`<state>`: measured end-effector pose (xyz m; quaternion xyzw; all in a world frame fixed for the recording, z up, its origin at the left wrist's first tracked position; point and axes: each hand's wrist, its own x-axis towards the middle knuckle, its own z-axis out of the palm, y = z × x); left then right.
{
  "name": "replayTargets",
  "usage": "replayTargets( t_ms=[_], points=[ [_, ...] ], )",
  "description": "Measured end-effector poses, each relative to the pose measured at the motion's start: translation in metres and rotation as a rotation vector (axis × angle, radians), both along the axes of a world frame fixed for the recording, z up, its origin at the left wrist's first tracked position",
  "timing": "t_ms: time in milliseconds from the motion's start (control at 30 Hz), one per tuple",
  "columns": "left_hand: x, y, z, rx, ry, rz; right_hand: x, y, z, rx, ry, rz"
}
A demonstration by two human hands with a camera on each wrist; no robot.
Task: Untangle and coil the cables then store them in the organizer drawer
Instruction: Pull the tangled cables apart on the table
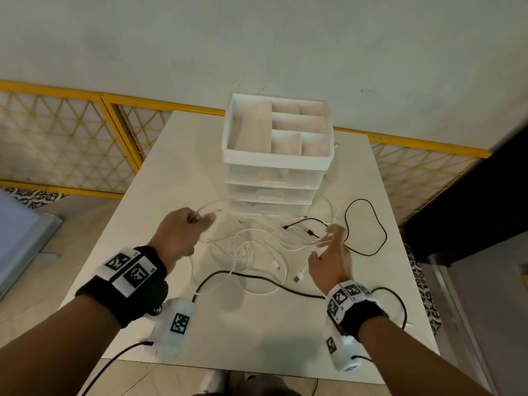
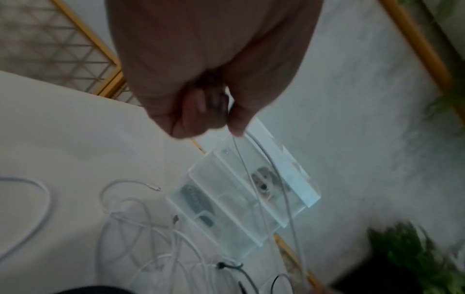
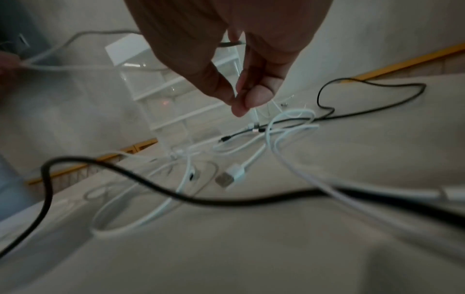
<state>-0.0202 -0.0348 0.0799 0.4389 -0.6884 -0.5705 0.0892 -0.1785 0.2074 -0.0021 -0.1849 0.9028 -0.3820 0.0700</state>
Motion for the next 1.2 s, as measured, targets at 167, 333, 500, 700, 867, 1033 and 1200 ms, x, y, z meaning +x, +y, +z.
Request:
replayTargets(
  t_ms=[167, 333, 500, 700, 867, 1033, 1200],
  points=[
    [0.002, -0.01, 0.018, 0.074, 0.187, 0.258, 0.01, 0.006, -0.025, 0.201, 0.018, 0.153],
    [0.004, 0.0, 0.026, 0.228, 0.16, 0.07, -0.005, 0.011, -0.03, 0.605, 0.017, 0.41],
    [-0.002, 0.008, 0.036, 0.414, 0.271, 0.0, -0.004, 0.003, -0.026, 0.86, 0.248, 0.522],
    [-0.005, 0.007, 0.047, 0.354, 0.304, -0.018, -0.002, -0.024, 0.023, 0.424, 0.4, 0.634],
    [-0.017, 0.02, 0.059, 0.263, 0.185, -0.217, 0.007, -0.059, 0.096, -0.138, 0.376, 0.778],
    [-0.026, 0.034, 0.071, 0.21, 0.152, -0.395, 0.017, -0.089, 0.14, -0.189, 0.259, 0.685],
    [-0.025, 0.023, 0.084, 0.068, 0.176, -0.532, 0.014, -0.089, 0.147, -0.34, 0.028, 0.622]
  ],
)
